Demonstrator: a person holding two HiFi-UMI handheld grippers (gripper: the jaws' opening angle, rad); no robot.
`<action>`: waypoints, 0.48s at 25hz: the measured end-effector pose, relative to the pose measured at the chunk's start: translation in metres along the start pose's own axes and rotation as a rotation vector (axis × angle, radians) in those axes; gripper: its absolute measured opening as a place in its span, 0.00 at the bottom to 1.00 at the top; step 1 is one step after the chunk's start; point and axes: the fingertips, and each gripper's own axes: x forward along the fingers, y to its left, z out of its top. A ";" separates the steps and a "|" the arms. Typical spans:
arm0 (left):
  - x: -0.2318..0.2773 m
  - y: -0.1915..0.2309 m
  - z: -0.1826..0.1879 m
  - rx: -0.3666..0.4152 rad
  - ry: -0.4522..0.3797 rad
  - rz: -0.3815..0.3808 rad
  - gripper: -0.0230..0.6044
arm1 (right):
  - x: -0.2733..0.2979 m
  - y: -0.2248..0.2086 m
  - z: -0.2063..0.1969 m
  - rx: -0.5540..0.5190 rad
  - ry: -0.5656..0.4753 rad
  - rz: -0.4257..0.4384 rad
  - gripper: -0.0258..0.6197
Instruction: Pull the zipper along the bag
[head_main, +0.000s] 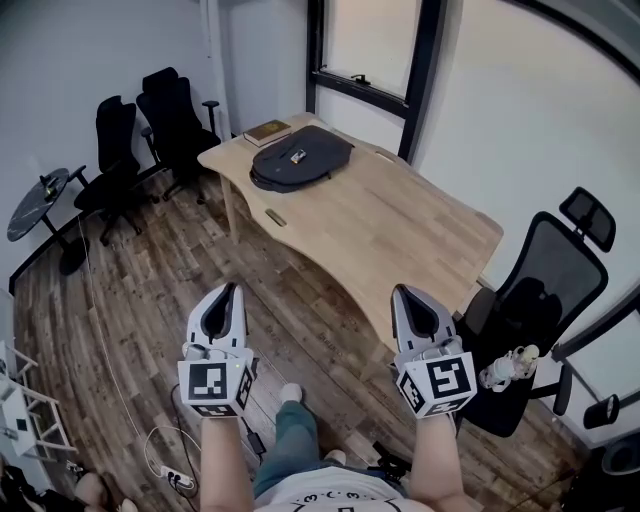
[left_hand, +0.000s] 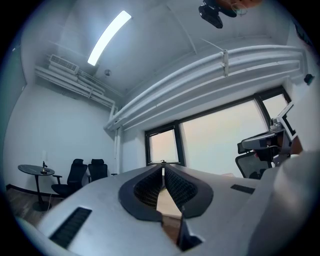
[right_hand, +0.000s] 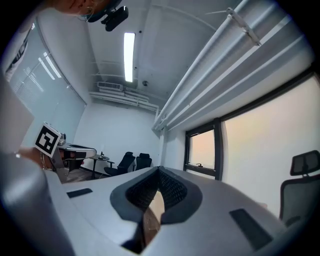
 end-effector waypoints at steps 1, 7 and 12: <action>0.008 0.007 -0.004 -0.004 0.004 0.001 0.07 | 0.011 0.000 -0.002 0.000 0.005 0.002 0.12; 0.077 0.043 -0.030 -0.023 0.030 -0.027 0.07 | 0.089 -0.005 -0.015 -0.013 0.036 -0.007 0.12; 0.146 0.076 -0.039 -0.038 0.023 -0.054 0.07 | 0.160 -0.013 -0.014 -0.053 0.052 -0.016 0.12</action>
